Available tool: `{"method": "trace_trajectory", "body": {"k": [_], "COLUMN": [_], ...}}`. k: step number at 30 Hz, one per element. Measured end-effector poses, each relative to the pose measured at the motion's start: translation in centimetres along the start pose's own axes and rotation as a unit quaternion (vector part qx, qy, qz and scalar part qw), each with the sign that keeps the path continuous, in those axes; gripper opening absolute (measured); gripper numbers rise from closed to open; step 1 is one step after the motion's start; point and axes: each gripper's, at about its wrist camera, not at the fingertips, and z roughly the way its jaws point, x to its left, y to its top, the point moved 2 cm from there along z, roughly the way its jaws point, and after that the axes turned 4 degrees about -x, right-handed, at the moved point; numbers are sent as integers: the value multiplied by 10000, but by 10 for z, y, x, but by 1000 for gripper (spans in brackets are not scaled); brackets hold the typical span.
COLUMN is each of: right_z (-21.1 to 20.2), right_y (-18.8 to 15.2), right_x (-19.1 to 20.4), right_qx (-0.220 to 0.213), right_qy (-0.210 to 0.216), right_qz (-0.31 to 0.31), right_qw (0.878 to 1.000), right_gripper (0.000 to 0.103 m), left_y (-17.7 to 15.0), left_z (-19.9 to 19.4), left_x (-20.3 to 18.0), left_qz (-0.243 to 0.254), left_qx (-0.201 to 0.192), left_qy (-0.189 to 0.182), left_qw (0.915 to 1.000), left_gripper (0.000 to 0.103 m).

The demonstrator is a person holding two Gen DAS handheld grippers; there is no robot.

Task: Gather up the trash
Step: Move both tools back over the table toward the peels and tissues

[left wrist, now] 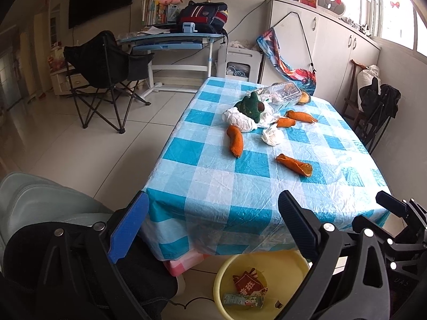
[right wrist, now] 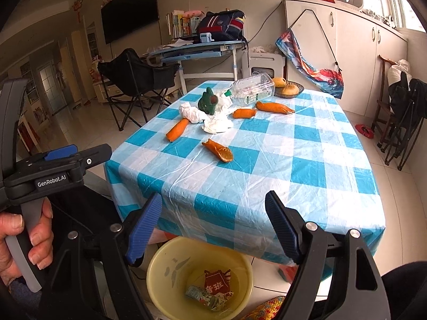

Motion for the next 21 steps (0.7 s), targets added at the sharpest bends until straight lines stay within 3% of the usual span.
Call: {"method": "trace_trajectory", "body": {"k": [8,21], "right_z": [59,103], "right_y": [34,31], "right_x": [-16,-24], "right_qx": [262,497], "right_qy": [161,334], "right_qz": [-184,-49], "right_qw": [9994,9982], "right_gripper": [76,63], "left_y": [33,66], "left_z": [52,141], "left_x": [-5,-22], "left_qz": [105,165], "left_qx": [279,670], "left_qy": [152,355], "left_qw": [9994,9970], "left_gripper": [94,94]}}
